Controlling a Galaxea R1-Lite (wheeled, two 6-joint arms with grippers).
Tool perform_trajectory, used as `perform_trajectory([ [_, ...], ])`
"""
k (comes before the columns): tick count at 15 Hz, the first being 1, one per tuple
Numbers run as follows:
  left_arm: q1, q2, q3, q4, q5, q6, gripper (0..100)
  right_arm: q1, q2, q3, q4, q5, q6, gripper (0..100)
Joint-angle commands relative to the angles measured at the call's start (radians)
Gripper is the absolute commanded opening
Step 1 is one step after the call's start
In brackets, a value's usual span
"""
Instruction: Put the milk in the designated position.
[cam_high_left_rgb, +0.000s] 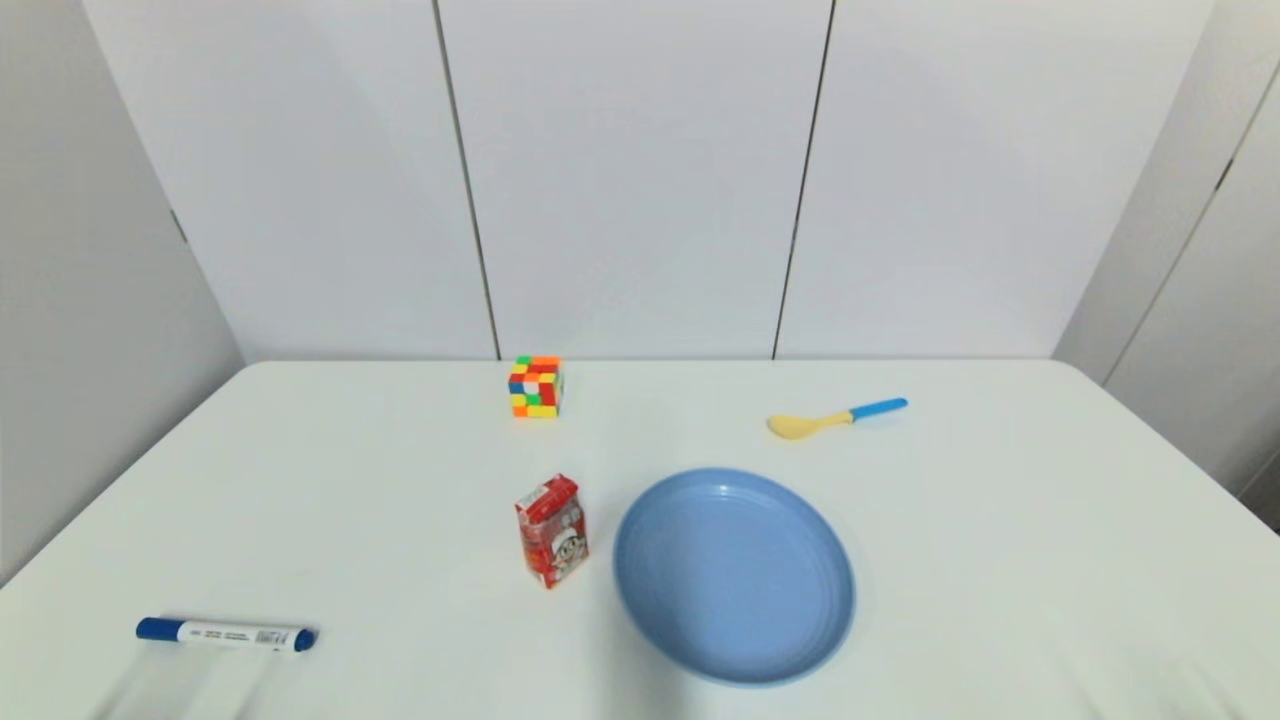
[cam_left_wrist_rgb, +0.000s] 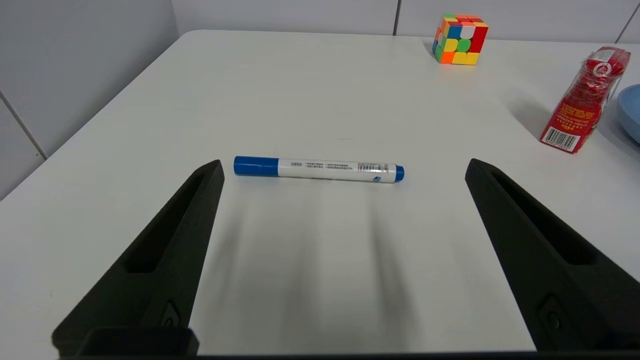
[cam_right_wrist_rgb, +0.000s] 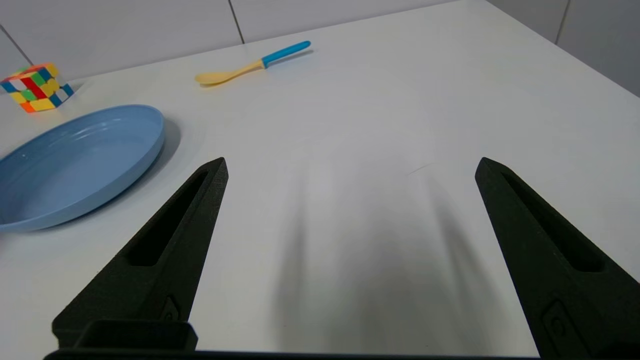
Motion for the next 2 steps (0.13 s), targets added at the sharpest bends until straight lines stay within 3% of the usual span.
perform_trajectory([
  [1, 0.002, 0.002, 0.000, 0.000, -0.001, -0.001, 100, 0.000, 0.001, 0.000, 0.001, 0.000, 0.000, 100],
  [2, 0.001, 0.002, 0.000, 0.000, 0.000, -0.001, 100, 0.000, 0.001, 0.000, 0.001, 0.000, 0.000, 100],
])
